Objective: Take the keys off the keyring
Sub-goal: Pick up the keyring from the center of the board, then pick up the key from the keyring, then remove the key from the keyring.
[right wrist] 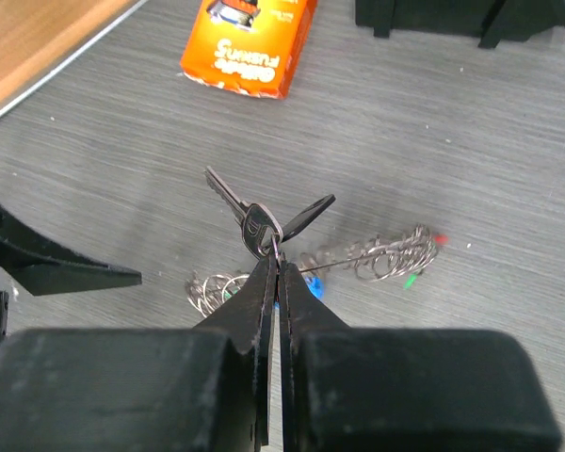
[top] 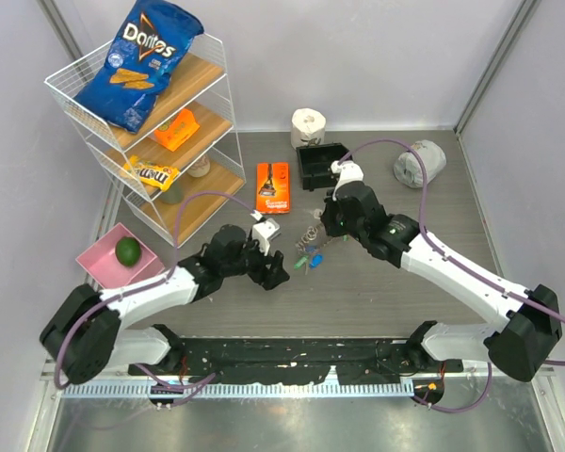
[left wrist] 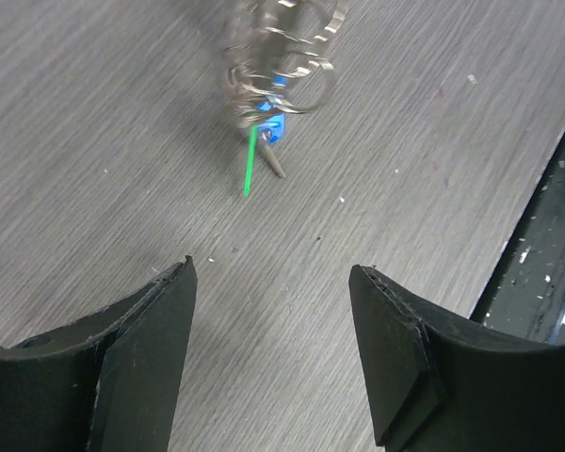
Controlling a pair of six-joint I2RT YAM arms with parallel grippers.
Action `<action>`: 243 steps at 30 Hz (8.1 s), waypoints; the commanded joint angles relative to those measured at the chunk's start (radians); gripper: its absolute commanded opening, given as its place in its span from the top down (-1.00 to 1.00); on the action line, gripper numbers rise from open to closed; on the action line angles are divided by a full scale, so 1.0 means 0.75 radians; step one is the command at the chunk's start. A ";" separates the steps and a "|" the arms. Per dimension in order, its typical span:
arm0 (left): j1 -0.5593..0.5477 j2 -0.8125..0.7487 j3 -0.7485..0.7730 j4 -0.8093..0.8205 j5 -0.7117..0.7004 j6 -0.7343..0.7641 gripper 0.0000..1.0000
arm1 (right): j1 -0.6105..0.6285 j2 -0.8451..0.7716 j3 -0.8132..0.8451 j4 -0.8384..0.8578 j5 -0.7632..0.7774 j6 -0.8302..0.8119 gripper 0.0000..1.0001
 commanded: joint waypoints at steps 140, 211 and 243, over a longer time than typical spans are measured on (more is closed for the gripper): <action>-0.004 -0.272 0.915 -1.257 0.481 0.318 1.00 | -0.002 -0.509 -0.418 0.806 -1.333 -0.425 -0.26; -0.013 -0.184 1.163 -1.617 0.468 0.121 1.00 | 0.285 -0.305 -0.447 0.986 -1.194 -0.443 0.43; -0.017 -0.217 1.155 -1.609 0.499 0.129 1.00 | 0.313 -0.454 -0.471 0.874 -1.135 -0.547 0.22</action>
